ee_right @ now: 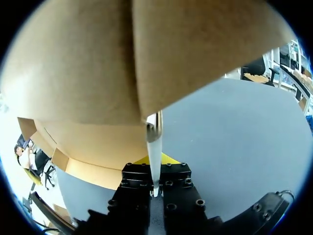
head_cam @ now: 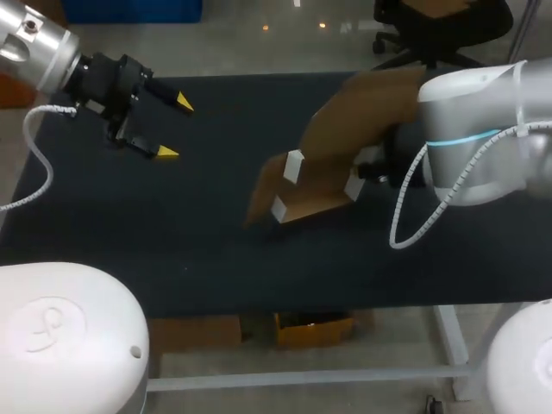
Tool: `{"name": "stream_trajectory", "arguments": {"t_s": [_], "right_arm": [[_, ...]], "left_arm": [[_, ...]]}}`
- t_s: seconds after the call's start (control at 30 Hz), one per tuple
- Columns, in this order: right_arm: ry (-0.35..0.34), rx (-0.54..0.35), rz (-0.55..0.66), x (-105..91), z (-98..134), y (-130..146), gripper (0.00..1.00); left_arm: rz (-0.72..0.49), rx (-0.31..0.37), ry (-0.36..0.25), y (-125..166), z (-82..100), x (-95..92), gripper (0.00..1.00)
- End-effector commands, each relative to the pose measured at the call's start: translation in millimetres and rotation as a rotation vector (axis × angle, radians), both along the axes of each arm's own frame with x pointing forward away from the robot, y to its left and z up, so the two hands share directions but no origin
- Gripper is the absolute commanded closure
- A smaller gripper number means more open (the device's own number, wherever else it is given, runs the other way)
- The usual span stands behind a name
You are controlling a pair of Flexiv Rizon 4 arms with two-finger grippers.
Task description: Assemble the packaging by folding the flat box into shape, placing the metal phone stand inside, and closing the box properly
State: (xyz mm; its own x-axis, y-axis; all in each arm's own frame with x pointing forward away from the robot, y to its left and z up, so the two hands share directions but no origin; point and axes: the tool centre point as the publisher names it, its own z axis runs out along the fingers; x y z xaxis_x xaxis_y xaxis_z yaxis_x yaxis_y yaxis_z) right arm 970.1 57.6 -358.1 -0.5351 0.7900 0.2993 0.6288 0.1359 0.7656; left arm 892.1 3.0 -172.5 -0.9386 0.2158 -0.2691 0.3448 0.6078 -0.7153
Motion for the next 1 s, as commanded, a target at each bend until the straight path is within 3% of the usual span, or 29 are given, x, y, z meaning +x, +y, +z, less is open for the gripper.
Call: {"name": "stream_trajectory", "arguments": {"t_s": [0.03,0.27,0.73,1.0], "right_arm": [[0.084,-0.01,0.076,1.9,4,-4,1.0],[0.133,-0.052,0.065,8.2,10,-13,1.0],[0.376,-0.115,0.096,15.1,15,-33,1.0],[0.483,-0.213,0.084,16.3,18,-30,1.0]], "left_arm": [[-0.004,0.004,0.004,0,0.8,1.1,0.0],[-0.003,0.014,0.003,1,0.9,1.8,0.0],[0.078,0.18,0.032,26,-9.0,10.0,0.0],[0.092,0.205,0.051,38,-15.4,10.7,0.0]]}}
